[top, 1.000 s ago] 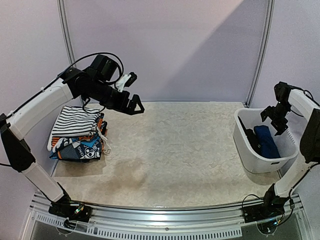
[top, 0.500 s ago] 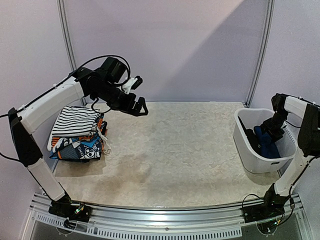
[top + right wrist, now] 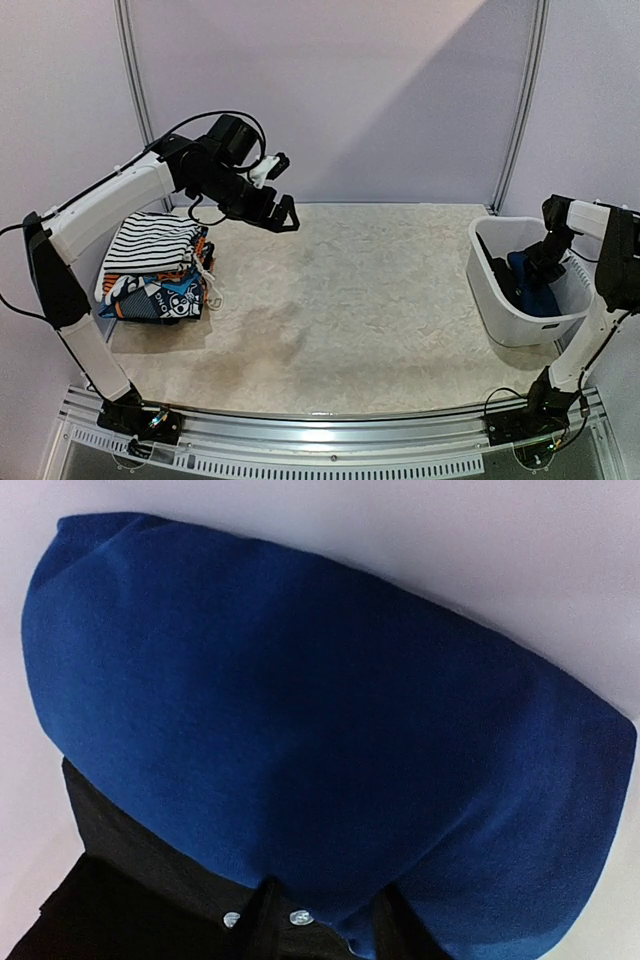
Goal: Fold and stack the mixed laundry pile
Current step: Pick up the crumpled T-shirt from the bin.
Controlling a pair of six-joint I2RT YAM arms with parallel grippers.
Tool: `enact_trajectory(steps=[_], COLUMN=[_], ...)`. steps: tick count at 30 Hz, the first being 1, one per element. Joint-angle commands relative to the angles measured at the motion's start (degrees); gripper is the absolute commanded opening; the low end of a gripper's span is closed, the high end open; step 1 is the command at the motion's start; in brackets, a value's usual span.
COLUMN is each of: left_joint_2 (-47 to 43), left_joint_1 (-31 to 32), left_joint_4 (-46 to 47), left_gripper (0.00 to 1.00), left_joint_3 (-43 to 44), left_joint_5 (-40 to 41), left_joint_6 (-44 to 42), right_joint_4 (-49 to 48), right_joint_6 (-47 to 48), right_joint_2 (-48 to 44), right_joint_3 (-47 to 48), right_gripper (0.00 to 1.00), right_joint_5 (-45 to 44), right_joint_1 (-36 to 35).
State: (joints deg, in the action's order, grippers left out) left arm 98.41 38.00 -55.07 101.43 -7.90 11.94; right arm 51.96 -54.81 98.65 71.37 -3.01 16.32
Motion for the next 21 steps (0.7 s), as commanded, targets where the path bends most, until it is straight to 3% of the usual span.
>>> enact_trajectory(steps=[1, 8, 21], left_joint_2=[0.6, -1.4, -7.7], left_joint_1=[0.9, 0.9, 0.9], left_joint_4=[-0.7, 0.1, 1.9], left_gripper=[0.99, 0.99, 0.99], left_joint_3=[1.2, -1.2, -7.1], left_joint_5=[0.0, 0.0, -1.2], left_joint_6=[-1.0, -0.3, 1.6], right_joint_4=[-4.0, -4.0, -3.6], right_joint_6=[0.8, 2.5, 6.2], right_joint_2=[0.5, -0.3, -10.6], right_joint_3=[-0.8, -1.5, 2.5], right_gripper=[0.26, 0.0, 0.0], right_joint_5=[-1.8, -1.9, 4.4], right_joint_1=[1.4, 1.4, 1.3])
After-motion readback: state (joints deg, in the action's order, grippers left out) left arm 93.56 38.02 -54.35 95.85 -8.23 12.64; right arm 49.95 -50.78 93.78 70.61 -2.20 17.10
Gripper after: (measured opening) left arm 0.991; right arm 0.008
